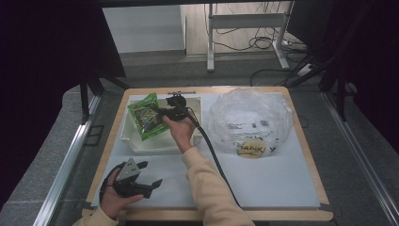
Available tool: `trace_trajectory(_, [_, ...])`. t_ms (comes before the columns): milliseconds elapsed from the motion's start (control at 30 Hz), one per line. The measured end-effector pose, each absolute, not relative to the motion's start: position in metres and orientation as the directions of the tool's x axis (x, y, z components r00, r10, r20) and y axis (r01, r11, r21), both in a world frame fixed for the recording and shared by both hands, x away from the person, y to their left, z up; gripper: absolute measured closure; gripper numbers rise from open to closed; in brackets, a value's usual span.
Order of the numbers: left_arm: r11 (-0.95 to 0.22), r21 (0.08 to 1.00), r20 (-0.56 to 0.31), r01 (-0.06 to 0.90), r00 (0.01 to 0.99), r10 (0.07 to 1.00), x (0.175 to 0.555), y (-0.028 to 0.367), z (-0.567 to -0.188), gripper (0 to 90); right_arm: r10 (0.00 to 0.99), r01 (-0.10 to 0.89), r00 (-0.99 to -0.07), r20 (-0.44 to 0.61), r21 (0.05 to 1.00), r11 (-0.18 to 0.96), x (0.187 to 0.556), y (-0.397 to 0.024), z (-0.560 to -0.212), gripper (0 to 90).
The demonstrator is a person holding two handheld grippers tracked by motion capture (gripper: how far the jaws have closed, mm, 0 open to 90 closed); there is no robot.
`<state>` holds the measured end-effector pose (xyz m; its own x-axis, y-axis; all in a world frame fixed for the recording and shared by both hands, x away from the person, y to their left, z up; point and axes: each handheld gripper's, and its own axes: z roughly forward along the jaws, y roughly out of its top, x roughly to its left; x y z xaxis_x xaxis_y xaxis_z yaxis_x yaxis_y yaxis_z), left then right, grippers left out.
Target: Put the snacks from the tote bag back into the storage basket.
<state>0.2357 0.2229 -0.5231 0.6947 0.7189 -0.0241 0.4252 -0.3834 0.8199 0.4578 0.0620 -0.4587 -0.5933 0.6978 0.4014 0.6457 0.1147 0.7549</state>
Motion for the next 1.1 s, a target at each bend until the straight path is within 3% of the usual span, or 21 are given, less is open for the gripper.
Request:
trace_trajectory(833, [-0.381,0.823,-0.025,0.422,0.696,0.718,0.235,0.224,-0.523,13.6,0.743,0.707,-0.515,0.428,0.702,0.086,0.468,0.076,-0.495,89.7])
trace_trajectory(1100, [-0.381,0.822,-0.025,0.422,0.696,0.718,0.235,0.224,-0.523,13.6,0.765,0.714,-0.509,0.394,0.690,0.120,0.469,0.079,-0.506,89.3])
